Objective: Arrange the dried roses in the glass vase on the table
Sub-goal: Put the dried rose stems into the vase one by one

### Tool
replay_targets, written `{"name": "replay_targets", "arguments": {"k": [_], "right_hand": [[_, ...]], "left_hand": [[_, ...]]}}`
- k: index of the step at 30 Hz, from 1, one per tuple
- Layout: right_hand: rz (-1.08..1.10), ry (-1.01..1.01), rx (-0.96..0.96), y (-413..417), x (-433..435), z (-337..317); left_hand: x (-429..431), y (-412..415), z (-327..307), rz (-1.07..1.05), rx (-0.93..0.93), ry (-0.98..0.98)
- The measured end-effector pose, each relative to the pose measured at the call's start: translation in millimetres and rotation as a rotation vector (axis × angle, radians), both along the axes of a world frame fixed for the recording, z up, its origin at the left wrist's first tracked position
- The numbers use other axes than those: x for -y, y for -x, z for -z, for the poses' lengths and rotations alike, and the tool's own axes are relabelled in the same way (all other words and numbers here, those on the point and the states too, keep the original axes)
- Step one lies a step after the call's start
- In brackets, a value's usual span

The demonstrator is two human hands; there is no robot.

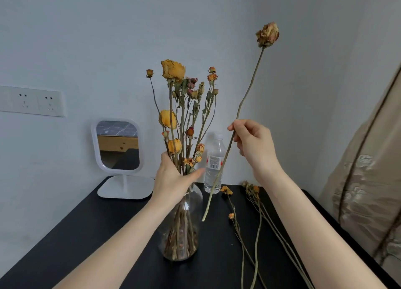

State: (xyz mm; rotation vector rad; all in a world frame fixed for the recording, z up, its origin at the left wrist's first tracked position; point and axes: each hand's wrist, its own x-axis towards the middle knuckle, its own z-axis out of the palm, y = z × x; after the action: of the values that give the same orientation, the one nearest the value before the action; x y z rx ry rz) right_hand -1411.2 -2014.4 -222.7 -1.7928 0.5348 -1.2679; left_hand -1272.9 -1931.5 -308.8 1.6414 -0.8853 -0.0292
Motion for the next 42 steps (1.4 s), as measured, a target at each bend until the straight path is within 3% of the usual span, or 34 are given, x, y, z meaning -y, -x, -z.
{"name": "replay_targets", "arguments": {"k": [5,9,15,32,42], "right_hand": [[-0.048,-0.008,0.121,2,7,-19],[-0.077,-0.012,0.235,-3,11,-33],[-0.124,0.017,0.263,-21,10,-40],[-0.187,0.254,-0.274,-57,5,-21],[-0.212,0.232,-0.391,-58,4,27]], "left_hand": [[1,-6,0,-0.009,-0.083,0.094],[-6,-12,1,0.124,-0.162,0.113],[-9,-12,0,0.182,-0.190,0.110],[-6,-11,4,0.161,-0.200,0.081],[-5,-6,5,0.146,-0.205,0.125]]}}
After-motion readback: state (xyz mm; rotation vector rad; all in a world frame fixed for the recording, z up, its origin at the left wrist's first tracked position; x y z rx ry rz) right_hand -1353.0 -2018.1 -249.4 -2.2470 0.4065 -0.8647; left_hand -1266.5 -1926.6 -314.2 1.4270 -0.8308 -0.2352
